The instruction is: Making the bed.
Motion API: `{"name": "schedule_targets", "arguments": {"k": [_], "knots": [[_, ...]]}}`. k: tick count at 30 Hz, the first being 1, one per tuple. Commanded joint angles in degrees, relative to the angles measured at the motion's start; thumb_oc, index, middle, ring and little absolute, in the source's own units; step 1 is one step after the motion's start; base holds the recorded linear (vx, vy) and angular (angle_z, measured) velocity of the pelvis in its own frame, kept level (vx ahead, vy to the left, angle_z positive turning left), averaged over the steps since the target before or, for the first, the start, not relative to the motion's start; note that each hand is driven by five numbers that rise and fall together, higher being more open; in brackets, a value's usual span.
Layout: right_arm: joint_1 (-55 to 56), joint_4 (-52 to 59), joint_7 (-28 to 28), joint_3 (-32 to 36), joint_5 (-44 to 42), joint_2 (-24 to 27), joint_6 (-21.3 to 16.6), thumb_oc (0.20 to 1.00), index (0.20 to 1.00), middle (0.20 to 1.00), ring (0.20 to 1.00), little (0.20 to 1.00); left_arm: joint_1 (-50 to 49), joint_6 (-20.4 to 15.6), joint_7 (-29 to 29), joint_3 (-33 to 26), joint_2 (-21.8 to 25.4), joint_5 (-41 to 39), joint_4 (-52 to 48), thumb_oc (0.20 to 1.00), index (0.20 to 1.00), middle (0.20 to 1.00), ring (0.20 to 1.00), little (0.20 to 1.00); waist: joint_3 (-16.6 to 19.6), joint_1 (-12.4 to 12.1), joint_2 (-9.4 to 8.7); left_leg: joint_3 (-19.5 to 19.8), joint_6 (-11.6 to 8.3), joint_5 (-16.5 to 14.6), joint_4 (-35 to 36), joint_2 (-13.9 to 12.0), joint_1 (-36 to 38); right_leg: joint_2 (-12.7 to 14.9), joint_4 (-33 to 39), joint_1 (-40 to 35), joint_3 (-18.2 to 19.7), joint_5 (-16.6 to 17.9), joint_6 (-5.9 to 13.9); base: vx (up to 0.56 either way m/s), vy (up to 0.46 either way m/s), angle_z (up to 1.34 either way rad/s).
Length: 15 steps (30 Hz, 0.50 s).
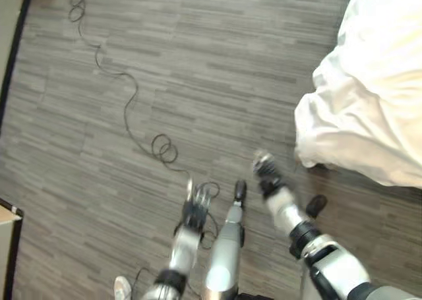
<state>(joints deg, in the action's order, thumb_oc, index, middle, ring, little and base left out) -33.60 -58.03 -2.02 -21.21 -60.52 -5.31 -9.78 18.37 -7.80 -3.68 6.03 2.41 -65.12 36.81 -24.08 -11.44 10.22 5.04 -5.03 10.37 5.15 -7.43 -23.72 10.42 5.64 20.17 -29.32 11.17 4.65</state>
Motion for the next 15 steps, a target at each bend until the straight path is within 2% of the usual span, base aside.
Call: {"name": "schedule_targets", "arguments": {"k": [1, 3, 4, 5, 6, 8, 9, 10, 11, 13, 15], "knots": [[-4.83, 3.29, 0.93, 5.00, 5.23, 0.40, -1.62, 0.200, 0.200, 0.200, 0.200, 0.200, -6.59, -1.68, -0.52, 2.57, 4.58, -0.66, -3.42, 1.000, 1.000, 1.000, 1.000, 1.000, -2.58, -1.22, -2.66, -6.78, -4.70, -7.16, -0.15, -0.23, 4.63, 3.76, -2.99, -3.72, 1.09, -8.72, 5.41, -0.02, 0.020, 0.28], [-4.57, 3.79, 0.47, 4.02, 10.19, 1.92, -1.36, 0.200, 0.200, 0.200, 0.200, 0.200, -8.91, -1.44, -1.71, 2.35, 5.11, 0.55, -4.72, 1.000, 1.000, 1.000, 1.000, 1.000, -2.22, -1.69, -3.17, -6.78, -4.46, -7.28, -0.15, -0.10, 5.31, 3.88, -2.86, -4.65, 1.10, -8.67, 5.40, -0.02, 0.032, 0.13], [-3.74, 4.99, -0.22, 2.83, 14.37, 2.94, -1.32, 0.501, 0.501, 0.501, 0.501, 0.501, -9.74, -1.55, -1.94, 2.26, 5.25, 1.63, -5.14, 1.000, 1.000, 1.000, 1.000, 1.000, -1.82, -1.76, -3.65, -6.94, -4.31, -7.42, -0.15, -0.07, 6.15, 3.87, -2.75, -5.39, 1.20, -8.59, 5.43, -0.01, 0.039, 0.06], [-2.67, 6.92, -0.45, 1.24, 18.76, 4.38, -1.36, 0.501, 0.501, 0.501, 0.501, 0.501, -10.63, -1.78, -2.30, 1.75, 5.56, 2.54, -5.80, 1.000, 1.000, 1.000, 1.000, 1.000, -1.39, -1.67, -4.36, -7.13, -4.20, -7.53, -0.15, -0.15, 6.88, 3.84, -2.63, -6.04, 1.39, -8.52, 5.41, 0.00, 0.041, 0.03], [-0.72, 9.62, -1.02, -0.53, 22.81, 5.29, -1.20, 1.000, 1.000, 1.000, 1.000, 1.000, -11.49, -2.07, -2.16, 1.38, 5.64, 3.77, -6.85, 1.000, 1.000, 1.000, 1.000, 1.000, -0.89, -1.46, -5.03, -7.48, -4.00, -7.78, -0.15, -0.29, 7.85, 3.73, -2.43, -6.85, 1.76, -8.53, 5.33, 0.01, 0.041, -0.03], [3.02, 14.97, -1.02, -3.63, 29.63, 7.62, -0.64, 1.000, 1.000, 1.000, 1.000, 1.000, -11.64, -2.74, -0.97, 0.53, 5.92, 6.05, -8.62, 1.000, 1.000, 1.000, 1.000, 1.000, 0.33, -0.29, -7.10, -8.58, -3.57, -8.40, -0.15, -0.75, 10.25, 3.45, -2.19, -8.40, 2.71, -8.49, 5.23, 0.05, 0.043, -0.10], [5.99, 20.10, -0.92, -4.65, 35.17, 10.37, -0.11, 1.000, 1.000, 1.000, 1.000, 1.000, -12.23, -2.71, -0.30, -0.53, 6.41, 6.86, -11.03, 1.000, 1.000, 1.000, 1.000, 1.000, 1.55, 0.88, -8.94, -9.74, -3.11, -9.12, -0.15, -0.96, 12.63, 2.99, -2.02, -10.10, 3.44, -8.58, 5.16, 0.06, 0.035, -0.18], [6.17, 20.27, -0.98, -4.71, 35.23, 10.39, -0.03, 1.000, 1.000, 1.000, 1.000, 1.000, -12.35, -2.69, -0.26, -0.52, 6.37, 6.89, -11.11, 1.000, 1.000, 1.000, 1.000, 1.000, 1.55, 0.87, -8.92, -9.79, -3.11, -9.15, -0.15, -0.96, 12.74, 2.98, -1.99, -10.20, 3.49, -8.58, 5.16, -0.03, 0.059, -0.37], [8.28, 24.37, -0.53, -4.73, 37.49, 12.59, 0.16, 1.000, 1.000, 1.000, 1.000, 1.000, -12.64, -2.92, 0.21, -1.36, 6.87, 7.45, -12.96, 1.000, 1.000, 1.000, 1.000, 1.000, 2.11, 2.05, -10.24, -10.83, -2.44, -8.40, -0.15, -0.73, 13.58, 3.34, -1.98, -10.51, 3.36, -7.68, 4.79, -0.02, 0.047, -0.47], [13.20, 30.80, 0.85, -4.47, 41.44, 16.21, 0.50, 1.000, 1.000, 1.000, 1.000, 1.000, -13.14, -3.02, 1.16, -2.58, 7.91, 9.14, -14.72, 1.000, 1.000, 1.000, 1.000, 1.000, 4.03, 4.02, -12.17, -12.16, -1.77, -9.22, -0.15, -1.09, 16.28, 2.84, -1.90, -12.18, 4.45, -8.03, 4.76, 0.06, 0.052, -0.45], [18.94, 35.44, 2.12, -2.29, 41.74, 18.82, 0.21, 1.000, 1.000, 1.000, 1.000, 1.000, -13.06, -3.54, 2.19, -3.71, 9.26, 11.17, -15.88, 1.000, 1.000, 1.000, 1.000, 1.000, 6.24, 6.57, -13.67, -13.72, -1.37, -10.21, -0.15, -1.28, 19.25, 2.38, -1.95, -13.70, 5.91, -8.45, 4.93, 0.11, 0.069, -0.40]]}}
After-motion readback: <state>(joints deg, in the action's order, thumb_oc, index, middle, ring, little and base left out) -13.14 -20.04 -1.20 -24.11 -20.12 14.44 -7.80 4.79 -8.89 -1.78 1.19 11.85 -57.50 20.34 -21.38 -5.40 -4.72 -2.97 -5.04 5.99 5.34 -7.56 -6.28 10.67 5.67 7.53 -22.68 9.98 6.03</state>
